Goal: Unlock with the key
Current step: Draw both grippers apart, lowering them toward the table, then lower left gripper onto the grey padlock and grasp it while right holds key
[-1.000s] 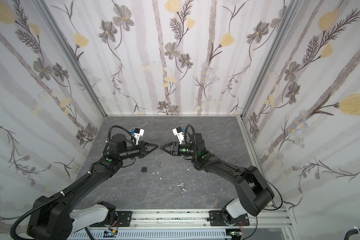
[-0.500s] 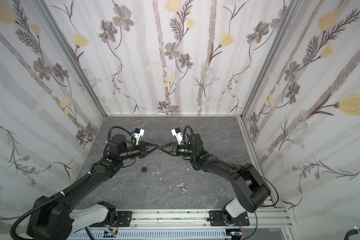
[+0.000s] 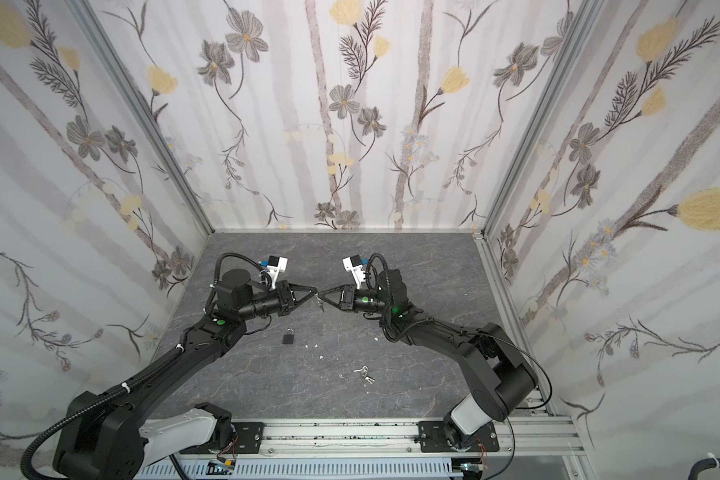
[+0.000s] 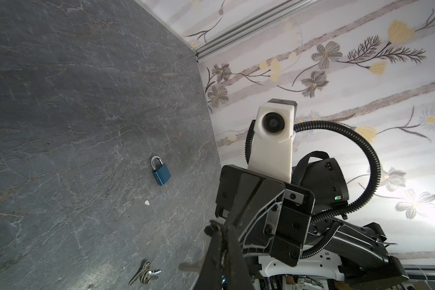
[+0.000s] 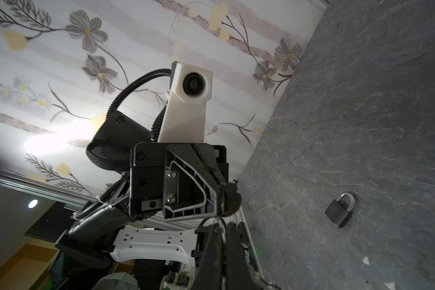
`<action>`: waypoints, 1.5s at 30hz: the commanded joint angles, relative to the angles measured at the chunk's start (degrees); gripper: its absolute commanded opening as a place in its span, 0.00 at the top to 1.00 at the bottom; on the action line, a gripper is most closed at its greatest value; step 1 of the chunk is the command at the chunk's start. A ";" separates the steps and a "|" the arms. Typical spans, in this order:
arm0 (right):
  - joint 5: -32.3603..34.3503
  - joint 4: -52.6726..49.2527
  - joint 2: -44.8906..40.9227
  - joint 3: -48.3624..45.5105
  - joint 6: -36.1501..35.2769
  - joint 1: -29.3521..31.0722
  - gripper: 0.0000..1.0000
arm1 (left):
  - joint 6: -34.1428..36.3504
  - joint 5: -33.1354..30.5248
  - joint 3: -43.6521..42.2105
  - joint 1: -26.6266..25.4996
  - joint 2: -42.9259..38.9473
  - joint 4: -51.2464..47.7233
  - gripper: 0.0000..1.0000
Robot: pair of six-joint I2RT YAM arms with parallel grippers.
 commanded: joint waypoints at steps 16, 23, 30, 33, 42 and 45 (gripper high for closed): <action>2.96 -0.89 -3.33 -2.81 -4.04 -0.93 1.00 | 1.63 -3.36 0.82 1.19 -1.45 -6.82 0.52; 7.39 -12.38 -7.32 -3.43 -12.35 -1.31 1.00 | 11.00 -17.73 7.81 3.00 -0.32 -36.66 0.37; 14.74 -19.80 -12.02 -6.81 -19.83 -0.70 1.00 | 13.03 -25.87 9.71 4.36 4.04 -47.72 0.35; 18.16 -21.95 -13.19 -7.51 -23.01 0.51 1.00 | 13.72 -29.13 11.00 4.35 6.85 -51.43 0.34; 22.73 -24.03 -11.94 -6.81 -26.13 3.35 1.00 | 16.67 -36.33 15.94 2.71 17.06 -59.55 0.29; 23.17 -24.02 -11.49 -6.60 -26.01 3.48 1.00 | 18.00 -38.06 17.98 1.12 20.92 -61.69 0.30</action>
